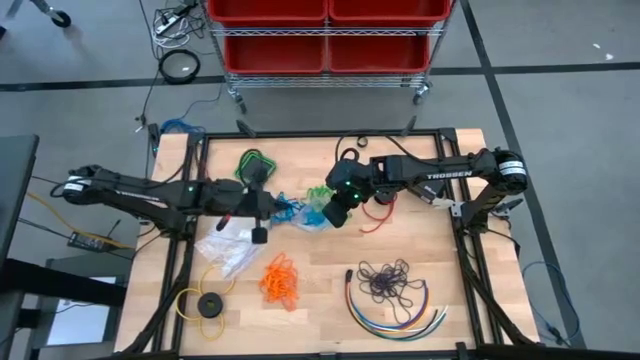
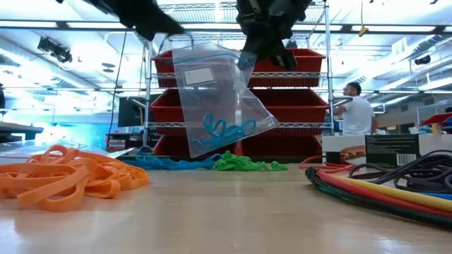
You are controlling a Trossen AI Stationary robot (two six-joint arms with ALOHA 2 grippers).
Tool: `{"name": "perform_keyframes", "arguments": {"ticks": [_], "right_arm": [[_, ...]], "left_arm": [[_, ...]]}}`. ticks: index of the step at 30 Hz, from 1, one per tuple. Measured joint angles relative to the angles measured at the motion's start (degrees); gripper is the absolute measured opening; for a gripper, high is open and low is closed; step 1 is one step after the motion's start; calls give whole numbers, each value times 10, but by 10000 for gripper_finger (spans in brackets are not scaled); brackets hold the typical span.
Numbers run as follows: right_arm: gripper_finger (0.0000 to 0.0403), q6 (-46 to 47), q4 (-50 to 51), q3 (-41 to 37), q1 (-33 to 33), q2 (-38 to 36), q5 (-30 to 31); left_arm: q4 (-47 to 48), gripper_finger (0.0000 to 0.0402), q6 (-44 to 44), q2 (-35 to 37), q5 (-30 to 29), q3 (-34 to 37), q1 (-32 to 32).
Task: Sort rubber bands
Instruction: Put the blue rubber band into the transparent zip bag
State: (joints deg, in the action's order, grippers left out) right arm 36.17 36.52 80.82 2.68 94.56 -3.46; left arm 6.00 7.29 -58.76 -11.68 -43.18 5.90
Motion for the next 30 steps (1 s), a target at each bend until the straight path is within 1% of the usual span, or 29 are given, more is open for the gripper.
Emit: {"name": "perform_keyframes", "arguments": {"ticks": [5, 8, 11, 16, 19, 25, 28, 30], "right_arm": [[0, 1, -3, 0, 0, 0, 0], [0, 3, -4, 0, 0, 0, 0], [0, 3, -4, 0, 0, 0, 0], [0, 3, -5, 0, 0, 0, 0], [0, 3, -5, 0, 0, 0, 0], [0, 2, -5, 0, 0, 0, 0], [0, 2, -5, 0, 0, 0, 0], [0, 2, -5, 0, 0, 0, 0]], "left_arm": [[-60, 1, 0, 1, 28, 0, 30], [-106, 1, 0, -10, 47, 0, 41], [-147, 1, 0, -30, 56, 0, 44], [-165, 1, 0, -74, 56, 1, 43], [-184, 1, 0, -100, 49, 1, 42], [-182, 5, 1, -132, -7, 1, 30], [-186, 17, 1, -137, -7, 1, 28], [-189, 32, 1, -137, -7, 1, 28]]}}
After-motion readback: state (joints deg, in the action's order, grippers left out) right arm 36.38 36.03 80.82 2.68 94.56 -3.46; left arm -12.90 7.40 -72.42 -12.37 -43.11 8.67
